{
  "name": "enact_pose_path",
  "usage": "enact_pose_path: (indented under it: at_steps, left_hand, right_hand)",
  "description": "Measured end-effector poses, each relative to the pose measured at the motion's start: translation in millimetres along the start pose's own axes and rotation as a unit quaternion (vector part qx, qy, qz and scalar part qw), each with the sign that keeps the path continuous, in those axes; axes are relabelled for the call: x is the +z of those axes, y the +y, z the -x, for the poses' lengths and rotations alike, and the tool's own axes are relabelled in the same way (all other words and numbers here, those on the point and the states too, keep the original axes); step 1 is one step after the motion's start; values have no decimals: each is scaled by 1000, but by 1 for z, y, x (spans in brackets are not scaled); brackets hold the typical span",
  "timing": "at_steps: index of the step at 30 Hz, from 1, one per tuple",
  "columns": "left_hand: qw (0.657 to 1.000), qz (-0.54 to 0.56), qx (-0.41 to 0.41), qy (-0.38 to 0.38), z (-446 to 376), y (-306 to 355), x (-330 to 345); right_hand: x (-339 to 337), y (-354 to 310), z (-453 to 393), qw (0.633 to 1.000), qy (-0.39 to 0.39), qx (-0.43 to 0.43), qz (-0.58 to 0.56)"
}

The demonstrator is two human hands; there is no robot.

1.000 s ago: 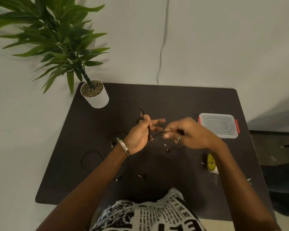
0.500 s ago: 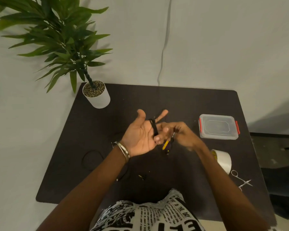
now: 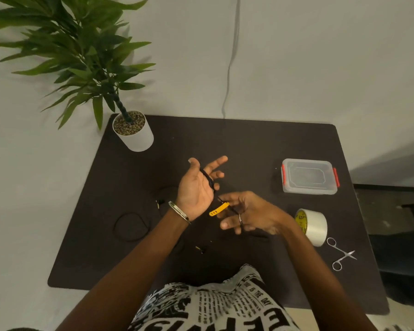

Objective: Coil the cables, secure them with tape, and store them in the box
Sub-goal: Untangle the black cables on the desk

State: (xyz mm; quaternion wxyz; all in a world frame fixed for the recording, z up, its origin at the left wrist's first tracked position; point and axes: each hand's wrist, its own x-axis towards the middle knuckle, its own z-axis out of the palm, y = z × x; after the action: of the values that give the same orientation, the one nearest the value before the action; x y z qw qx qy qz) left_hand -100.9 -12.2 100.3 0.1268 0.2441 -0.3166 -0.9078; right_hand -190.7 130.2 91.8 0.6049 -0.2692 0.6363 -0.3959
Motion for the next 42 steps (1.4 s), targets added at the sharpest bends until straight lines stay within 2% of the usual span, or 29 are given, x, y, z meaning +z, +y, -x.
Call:
enact_pose_path:
  at_steps: [4,6,9,11,13,15,17,19,20,23,26,32,35,36,37,39,40,42]
  left_hand:
    - [999,35,36,19,-9,8,-13]
    - [997,40,55,22,-10,12,-13]
    - [998,-24,60,19,-7,14,-4]
    - [985,-166,49,29,-5,11,1]
    - [961,-274,32,-1,-2,1,3]
    - [964,-261,-35,-20,2,-9,3]
    - [956,-262,-99,-90,6,-19,-1]
    - [923,-306,-146,-183,9,-27,-7]
    - [912,-321,-162,-198,10,-29,-10]
    - [907,-348,-154,-179,12,-29,-11]
    - [883,-429,-123,-146,7,-23,-8]
    - [866,-494,-51,-48,-6,-16,-10]
    - [864,-503,-6,-7,-10,-12,-11]
    - [871,-492,-3,-7,-10,-10,-11]
    - [886,-463,-11,-19,-8,-7,-12]
    - [927,-365,-57,-66,-3,-3,-15]
    - [944,-306,-87,-90,0,-2,-16]
    - [963,-193,-135,-129,3,-3,-17]
  right_hand:
    - [-3,8,-11,986,146,-52,-67]
    - [-1,11,-15,981,173,-58,-65]
    - [8,8,-13,986,152,-49,50]
    - [12,1,-9,979,142,-78,126]
    - [9,-10,-3,958,144,-140,206]
    - [-1,-23,3,942,135,-171,256]
    - [-15,-36,10,943,110,-159,272]
    - [-29,-46,13,932,89,-159,314]
    - [-36,-50,14,927,81,-158,331]
    - [-50,-55,13,926,52,-124,353]
    - [-53,-50,3,892,55,-115,433]
    - [-52,-27,-26,783,177,-201,561]
    - [-53,-12,-35,746,267,-251,556]
    - [-54,-8,-36,762,300,-260,512]
    - [-55,-8,-35,799,327,-265,430]
    - [-51,-13,-31,903,326,-224,166]
    - [-48,-15,-29,929,301,-208,57]
    - [-46,-17,-24,946,235,-220,-28]
